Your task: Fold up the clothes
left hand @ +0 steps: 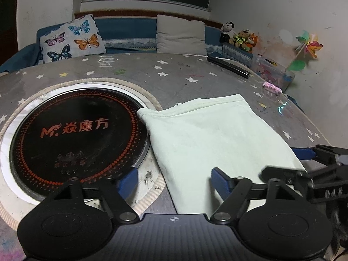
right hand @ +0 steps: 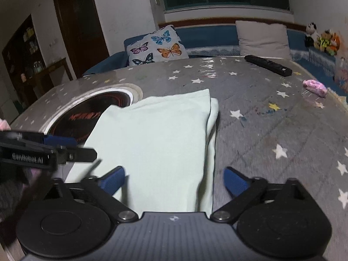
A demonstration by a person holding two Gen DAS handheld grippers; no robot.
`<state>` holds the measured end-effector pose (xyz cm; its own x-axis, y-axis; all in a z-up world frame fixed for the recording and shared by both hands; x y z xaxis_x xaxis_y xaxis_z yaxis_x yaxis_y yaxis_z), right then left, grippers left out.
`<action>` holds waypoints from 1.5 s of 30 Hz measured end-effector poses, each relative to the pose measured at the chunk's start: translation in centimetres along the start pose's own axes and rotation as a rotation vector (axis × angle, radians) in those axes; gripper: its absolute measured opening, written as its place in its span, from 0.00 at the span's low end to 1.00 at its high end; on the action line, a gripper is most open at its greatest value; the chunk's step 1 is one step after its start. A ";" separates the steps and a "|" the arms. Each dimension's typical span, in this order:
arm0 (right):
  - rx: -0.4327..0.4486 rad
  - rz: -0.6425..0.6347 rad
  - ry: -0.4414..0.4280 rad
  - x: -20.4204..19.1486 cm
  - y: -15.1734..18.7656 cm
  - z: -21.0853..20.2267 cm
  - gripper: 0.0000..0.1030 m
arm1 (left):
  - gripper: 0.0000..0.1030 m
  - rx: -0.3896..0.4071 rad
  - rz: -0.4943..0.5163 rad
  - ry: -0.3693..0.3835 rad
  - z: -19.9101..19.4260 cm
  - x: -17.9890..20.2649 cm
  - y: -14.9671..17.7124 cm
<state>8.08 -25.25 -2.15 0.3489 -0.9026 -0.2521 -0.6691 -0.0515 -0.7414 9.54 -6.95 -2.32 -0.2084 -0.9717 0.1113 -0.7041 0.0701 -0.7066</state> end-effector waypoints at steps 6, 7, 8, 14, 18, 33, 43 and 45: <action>-0.017 0.033 -0.027 0.6 -1.2 1.1 0.64 | 0.57 -0.009 -0.004 0.009 0.8 0.0 -0.7; -0.020 0.032 -0.030 0.5 -1.3 1.1 0.64 | 0.57 -0.009 -0.004 0.010 0.8 0.0 -0.7; -0.024 0.031 -0.033 0.5 -1.3 1.2 0.62 | 0.57 -0.010 -0.003 0.010 0.9 0.1 -0.8; -0.013 0.078 -0.063 0.9 -1.5 1.1 0.43 | 0.41 -0.008 -0.015 0.026 1.0 -0.1 -0.9; 0.005 0.125 -0.077 1.5 -1.7 0.9 0.44 | 0.41 -0.008 -0.034 0.023 1.1 -0.3 -1.1; 0.054 0.307 -0.127 3.2 -1.1 0.9 0.21 | 0.13 -0.011 -0.071 0.058 1.4 -0.9 -1.6; 0.120 0.314 -0.098 2.6 0.1 -3.2 0.16 | 0.08 -0.002 -0.027 0.134 0.1 1.5 -1.2; 0.114 0.335 -0.088 3.1 1.1 -3.7 0.16 | 0.08 -0.015 -0.026 0.146 0.3 1.9 -0.9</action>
<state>5.97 -29.69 -1.44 0.1812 -0.8209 -0.5416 -0.6799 0.2934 -0.6721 9.95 -8.92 -1.69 -0.2853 -0.9303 0.2307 -0.7202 0.0493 -0.6920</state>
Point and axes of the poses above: each gripper's, at about its wrist camera, not at the fingertips, and z roughly the way its jaws point, x to its right, y to its underside, the point moved 3 cm from there along z, roughly the way its jaws point, and after that the axes turned 5 degrees about -y, right-handed, at the moved point
